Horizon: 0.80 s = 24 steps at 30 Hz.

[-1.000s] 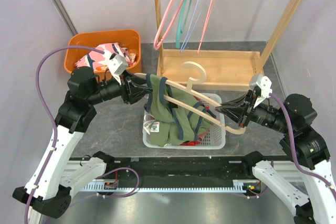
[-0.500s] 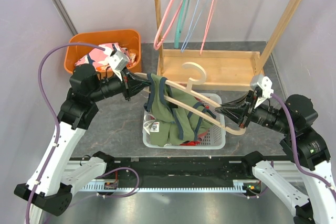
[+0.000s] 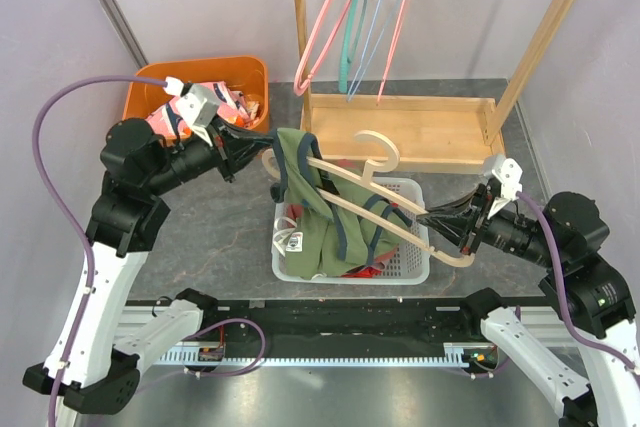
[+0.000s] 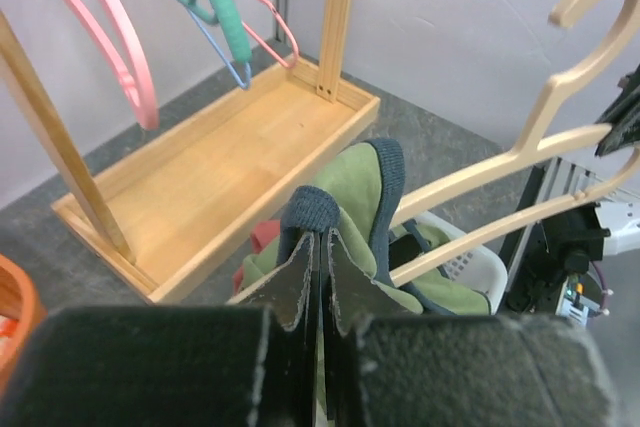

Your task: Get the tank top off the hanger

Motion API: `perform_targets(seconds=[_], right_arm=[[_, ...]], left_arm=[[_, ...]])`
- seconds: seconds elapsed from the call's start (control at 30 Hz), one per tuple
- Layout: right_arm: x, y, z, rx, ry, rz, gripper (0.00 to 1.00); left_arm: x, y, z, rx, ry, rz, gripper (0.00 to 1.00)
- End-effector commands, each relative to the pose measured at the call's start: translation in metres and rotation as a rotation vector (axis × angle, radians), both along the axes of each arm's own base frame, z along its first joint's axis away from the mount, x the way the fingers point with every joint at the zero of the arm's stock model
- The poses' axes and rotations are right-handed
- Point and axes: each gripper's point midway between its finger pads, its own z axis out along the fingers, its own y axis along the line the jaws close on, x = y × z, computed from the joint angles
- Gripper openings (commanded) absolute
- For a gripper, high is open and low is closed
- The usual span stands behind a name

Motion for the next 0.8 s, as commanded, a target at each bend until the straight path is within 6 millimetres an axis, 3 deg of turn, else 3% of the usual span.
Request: perform_targets(seconds=[0.0, 0.07, 0.2, 0.33, 0.5, 0.6, 0.7, 0.77], right_arm=[[-0.009, -0.012, 0.011, 0.001, -0.054, -0.043, 0.00], [-0.019, -0.024, 0.023, 0.005, -0.088, -0.085, 0.00], [-0.036, -0.054, 0.049, 0.040, -0.145, -0.227, 0.00], [-0.074, -0.080, 0.079, 0.170, -0.245, -0.289, 0.00], [-0.102, -0.083, 0.088, 0.184, -0.262, -0.230, 0.00], [-0.104, -0.081, 0.089, 0.157, -0.233, -0.214, 0.00], [-0.095, -0.100, 0.117, 0.227, -0.287, -0.344, 0.00], [-0.090, -0.113, 0.131, 0.283, -0.315, -0.426, 0.00]], left_arm=[[0.007, 0.014, 0.054, -0.040, -0.134, 0.087, 0.02], [0.008, 0.017, 0.068, -0.053, -0.161, 0.107, 0.02], [0.007, 0.010, 0.070, -0.064, -0.141, 0.063, 0.02], [0.006, -0.001, 0.067, -0.081, -0.087, -0.006, 0.02], [0.002, -0.007, 0.080, -0.084, -0.113, -0.046, 0.02], [0.001, -0.012, 0.081, -0.085, -0.105, -0.074, 0.02], [-0.001, -0.018, 0.080, -0.093, -0.086, -0.092, 0.02], [-0.003, -0.022, 0.093, -0.102, -0.101, -0.105, 0.02]])
